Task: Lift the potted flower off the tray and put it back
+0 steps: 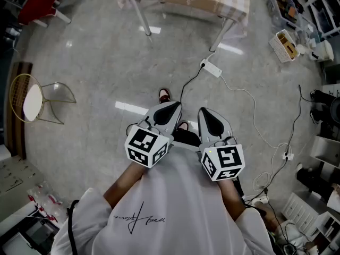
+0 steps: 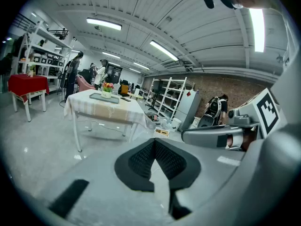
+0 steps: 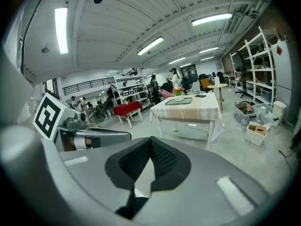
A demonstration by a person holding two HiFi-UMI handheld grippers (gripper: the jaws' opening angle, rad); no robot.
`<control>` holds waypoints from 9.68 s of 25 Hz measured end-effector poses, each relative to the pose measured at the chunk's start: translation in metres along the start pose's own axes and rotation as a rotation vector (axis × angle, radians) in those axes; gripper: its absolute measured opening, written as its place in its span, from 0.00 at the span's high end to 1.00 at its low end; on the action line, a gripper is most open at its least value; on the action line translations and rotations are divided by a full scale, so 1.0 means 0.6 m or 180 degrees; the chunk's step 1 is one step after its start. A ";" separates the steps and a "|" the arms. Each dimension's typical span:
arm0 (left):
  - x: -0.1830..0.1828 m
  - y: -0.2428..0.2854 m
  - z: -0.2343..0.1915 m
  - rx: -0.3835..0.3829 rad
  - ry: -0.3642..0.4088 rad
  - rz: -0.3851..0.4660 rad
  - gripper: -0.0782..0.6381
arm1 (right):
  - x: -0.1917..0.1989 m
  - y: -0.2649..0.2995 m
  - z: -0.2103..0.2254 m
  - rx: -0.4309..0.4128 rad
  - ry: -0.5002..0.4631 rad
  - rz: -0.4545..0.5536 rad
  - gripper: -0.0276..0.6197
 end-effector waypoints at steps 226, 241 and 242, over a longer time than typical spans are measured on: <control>-0.854 0.902 -1.084 0.0763 0.0963 -0.0904 0.45 | -0.847 1.239 0.670 0.0232 -0.0271 -0.0753 0.34; -0.850 0.906 -1.083 0.0755 0.1040 -0.0802 0.49 | -0.841 1.247 0.674 0.0252 -0.0225 -0.0730 0.39; -0.851 0.906 -1.082 0.0752 0.1041 -0.0808 0.49 | -0.841 1.247 0.674 0.0250 -0.0222 -0.0728 0.39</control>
Point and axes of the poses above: the fingertips, and each gripper's own axes: y forward along the fingers, z to its right, x out of its underside, the point moved 3 cm from there along -y, backward along the fingers, and after that the axes turned 10 degrees about -z, right-handed, at the moved point
